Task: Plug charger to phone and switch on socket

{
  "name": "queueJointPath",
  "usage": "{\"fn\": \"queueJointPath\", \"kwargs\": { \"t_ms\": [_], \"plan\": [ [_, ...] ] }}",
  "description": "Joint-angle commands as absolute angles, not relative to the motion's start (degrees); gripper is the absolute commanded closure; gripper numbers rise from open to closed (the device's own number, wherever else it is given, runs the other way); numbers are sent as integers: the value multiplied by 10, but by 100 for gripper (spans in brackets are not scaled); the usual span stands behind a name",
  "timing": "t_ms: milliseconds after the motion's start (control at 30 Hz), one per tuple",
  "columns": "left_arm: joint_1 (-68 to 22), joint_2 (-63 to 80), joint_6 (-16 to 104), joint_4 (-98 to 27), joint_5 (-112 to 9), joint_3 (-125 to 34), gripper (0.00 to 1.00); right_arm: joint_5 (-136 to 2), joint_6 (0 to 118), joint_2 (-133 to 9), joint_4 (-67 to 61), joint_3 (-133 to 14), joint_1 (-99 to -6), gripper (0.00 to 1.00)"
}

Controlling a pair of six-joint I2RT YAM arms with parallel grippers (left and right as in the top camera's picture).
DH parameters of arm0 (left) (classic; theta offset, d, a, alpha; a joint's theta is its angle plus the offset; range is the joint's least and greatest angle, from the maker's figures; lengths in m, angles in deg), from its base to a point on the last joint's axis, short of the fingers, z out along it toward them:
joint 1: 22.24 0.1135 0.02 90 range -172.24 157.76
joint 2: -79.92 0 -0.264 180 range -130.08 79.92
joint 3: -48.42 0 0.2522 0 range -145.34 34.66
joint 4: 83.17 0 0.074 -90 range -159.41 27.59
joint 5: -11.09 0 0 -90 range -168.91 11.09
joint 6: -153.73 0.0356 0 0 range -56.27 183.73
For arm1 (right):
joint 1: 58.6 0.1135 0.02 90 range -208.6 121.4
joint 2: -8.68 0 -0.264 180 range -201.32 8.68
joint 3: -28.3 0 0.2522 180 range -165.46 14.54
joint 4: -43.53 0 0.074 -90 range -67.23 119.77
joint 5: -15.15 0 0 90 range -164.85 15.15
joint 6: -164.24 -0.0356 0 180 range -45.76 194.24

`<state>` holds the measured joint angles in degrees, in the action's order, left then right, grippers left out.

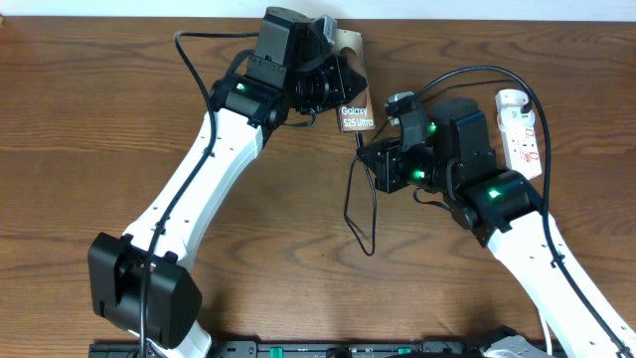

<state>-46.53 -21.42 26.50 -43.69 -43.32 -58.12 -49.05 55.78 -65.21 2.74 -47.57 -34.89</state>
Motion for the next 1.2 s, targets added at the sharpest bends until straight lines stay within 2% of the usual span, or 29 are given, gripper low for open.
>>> {"fn": "queueJointPath", "kwargs": {
  "t_ms": [0, 333, 367, 400, 467, 500, 533, 567, 800, 1000, 1033, 1167],
  "plan": [
    [-497, -193, 284, -395, -343, -581, 93, -539, 563, -651, 82, -496, -376, 99],
    [-497, -193, 294, -381, -343, -581, 93, -526, 561, -651, 119, -497, -395, 99],
    [-497, -193, 297, -382, -343, -581, 93, -514, 568, -650, 123, -496, -396, 96],
    [-497, -193, 296, -382, -344, -581, 93, -498, 580, -650, 127, -496, -399, 86],
    [-497, -193, 297, -381, -346, -581, 93, -474, 614, -650, 122, -496, -406, 48],
    [-496, -193, 296, -381, -345, -581, 93, -470, 631, -649, 113, -496, -412, 34],
    [-495, -193, 297, -381, -345, -581, 93, -471, 645, -647, 97, -496, -422, 26],
    [-495, -193, 297, -380, -345, -581, 93, -471, 652, -646, 84, -496, -433, 21],
    [-495, -193, 307, -388, -345, -581, 93, -321, 651, -646, 52, -496, -518, 10],
    [-495, -193, 307, -395, -319, -581, 93, -258, 655, -648, -18, -494, -552, 9],
    [-495, -193, 307, -402, -303, -581, 93, -254, 664, -650, -29, -494, -552, 10],
    [-495, -193, 307, -449, -213, -581, 93, -159, 702, -672, -44, -494, -552, 27]
  ]
}}
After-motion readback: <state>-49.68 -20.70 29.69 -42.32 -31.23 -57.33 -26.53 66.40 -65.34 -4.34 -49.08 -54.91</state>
